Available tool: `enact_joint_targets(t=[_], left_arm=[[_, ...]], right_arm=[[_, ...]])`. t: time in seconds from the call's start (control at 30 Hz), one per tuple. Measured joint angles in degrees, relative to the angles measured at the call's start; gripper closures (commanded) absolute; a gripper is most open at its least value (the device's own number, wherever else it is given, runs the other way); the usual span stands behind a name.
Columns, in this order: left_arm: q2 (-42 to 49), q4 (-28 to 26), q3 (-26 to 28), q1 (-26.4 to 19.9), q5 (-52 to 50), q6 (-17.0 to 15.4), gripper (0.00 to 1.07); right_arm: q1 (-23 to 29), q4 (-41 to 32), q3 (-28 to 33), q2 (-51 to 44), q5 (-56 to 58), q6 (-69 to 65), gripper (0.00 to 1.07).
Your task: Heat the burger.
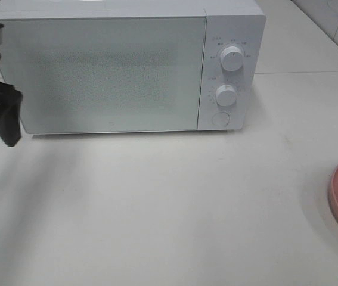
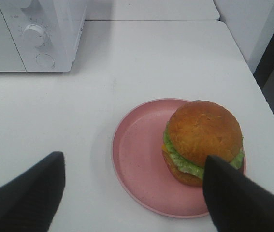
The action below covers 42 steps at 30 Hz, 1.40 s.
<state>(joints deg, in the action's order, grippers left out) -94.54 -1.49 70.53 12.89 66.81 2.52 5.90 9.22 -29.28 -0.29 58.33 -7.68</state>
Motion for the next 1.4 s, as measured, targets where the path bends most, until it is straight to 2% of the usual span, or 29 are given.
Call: enact_joint_targets(t=[0.03,0.1,0.17,0.27,0.3,0.33,0.37,0.43,0.5,0.53,0.57,0.63,0.67,0.73,0.77,0.83,0.93,1.0,1.03,1.07,1.1,1.27,1.4], left_arm=[[0.6,-0.2,0.0,-3.3,1.6,0.8,0.09],[1.1,-0.5,-0.2,-4.8,1.9,1.1,0.09],[5.3,-1.3,-2.9,-9.2,1.9,1.7,0.09],[6.9,-1.4,-4.1,-10.0,2.1,1.7,0.09],[10.4,-1.4,-6.6,-10.8,2.3,1.7,0.09],[14.2,-1.3,-9.7,-11.1,2.5,1.7,0.09],[14.2,-1.3,-9.7,-11.1,2.5,1.7,0.09],[20.4,-1.3,-14.3,-11.1,2.6,1.7,0.09],[22.3,-1.3,-15.6,-11.1,2.5,1.7,0.09],[27.0,-1.0,-18.8,-11.1,1.5,1.8,0.09],[27.0,-1.0,-18.8,-11.1,1.5,1.8,0.09],[33.9,-0.7,-23.3,-11.1,-0.1,1.9,0.09],[33.9,-0.7,-23.3,-11.1,-0.1,1.9,0.09],[41.1,-0.6,-27.7,-11.1,-1.6,1.9,0.09],[41.1,-0.6,-27.7,-11.1,-1.6,1.9,0.09],[48.6,0.1,-31.8,-11.1,-2.9,1.9,0.09],[53.2,0.4,-34.5,-11.1,-3.0,1.9,0.09],[60.3,0.7,-37.8,-11.1,-3.0,1.9,0.09],[60.3,0.7,-37.8,-11.1,-3.0,1.9,0.09],[64.7,0.8,-39.5,-11.1,-3.3,1.9,0.09],[64.7,0.8,-39.5,-11.1,-3.3,1.9,0.09],[77.5,1.1,-41.0,-11.1,-5.8,2.2,0.09],[82.7,1.5,-41.8,-11.1,-6.0,2.1,0.09]], right_arm=[[0.0,0.0,0.0,0.0,0.0,0.0,0.32],[0.0,0.0,0.0,0.0,0.0,0.0,0.32],[0.0,0.0,0.0,0.0,0.0,0.0,0.32],[0.0,0.0,0.0,0.0,0.0,0.0,0.32],[0.0,0.0,0.0,0.0,0.0,0.0,0.32],[0.0,0.0,0.0,0.0,0.0,0.0,0.32],[0.0,0.0,0.0,0.0,0.0,0.0,0.32],[0.0,0.0,0.0,0.0,0.0,0.0,0.32],[0.0,0.0,0.0,0.0,0.0,0.0,0.32],[0.0,0.0,0.0,0.0,0.0,0.0,0.32],[0.0,0.0,0.0,0.0,0.0,0.0,0.32],[0.0,0.0,0.0,0.0,0.0,0.0,0.32],[0.0,0.0,0.0,0.0,0.0,0.0,0.32],[0.0,0.0,0.0,0.0,0.0,0.0,0.32],[0.0,0.0,0.0,0.0,0.0,0.0,0.32],[0.0,0.0,0.0,0.0,0.0,0.0,0.32],[0.0,0.0,0.0,0.0,0.0,0.0,0.32],[0.0,0.0,0.0,0.0,0.0,0.0,0.32],[0.0,0.0,0.0,0.0,0.0,0.0,0.32],[0.0,0.0,0.0,0.0,0.0,0.0,0.32],[0.0,0.0,0.0,0.0,0.0,0.0,0.32],[0.0,0.0,0.0,0.0,0.1,0.0,0.32],[0.0,0.0,0.0,0.0,0.1,0.0,0.32]])
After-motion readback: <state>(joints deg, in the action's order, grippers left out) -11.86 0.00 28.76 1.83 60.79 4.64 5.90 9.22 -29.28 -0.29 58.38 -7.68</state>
